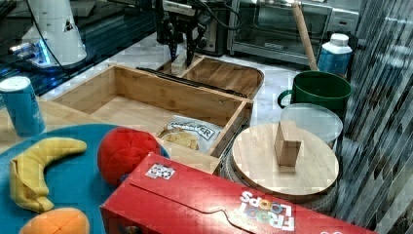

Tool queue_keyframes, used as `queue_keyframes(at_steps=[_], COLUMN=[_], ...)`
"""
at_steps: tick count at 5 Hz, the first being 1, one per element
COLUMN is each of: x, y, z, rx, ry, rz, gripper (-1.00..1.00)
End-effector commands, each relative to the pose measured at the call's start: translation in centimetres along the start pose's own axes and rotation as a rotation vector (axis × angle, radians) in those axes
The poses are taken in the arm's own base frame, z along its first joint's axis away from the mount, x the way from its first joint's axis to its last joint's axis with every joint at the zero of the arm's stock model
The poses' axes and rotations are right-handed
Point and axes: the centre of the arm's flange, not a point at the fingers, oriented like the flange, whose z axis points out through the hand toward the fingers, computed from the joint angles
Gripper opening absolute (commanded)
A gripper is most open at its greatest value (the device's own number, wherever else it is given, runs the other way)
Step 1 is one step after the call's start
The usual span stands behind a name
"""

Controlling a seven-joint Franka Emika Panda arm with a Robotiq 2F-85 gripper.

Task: Place the butter on the board.

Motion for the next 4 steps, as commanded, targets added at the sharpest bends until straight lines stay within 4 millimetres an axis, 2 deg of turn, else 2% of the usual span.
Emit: queue_keyframes(at_steps=[1,4], x=[-0.6,-0.6], y=[-3.51,-3.5], z=[-4.53,-4.52], rx=[0.125,0.125], ry=[0.012,0.012], rz=[0.061,0.06], gripper=[1.0,1.0])
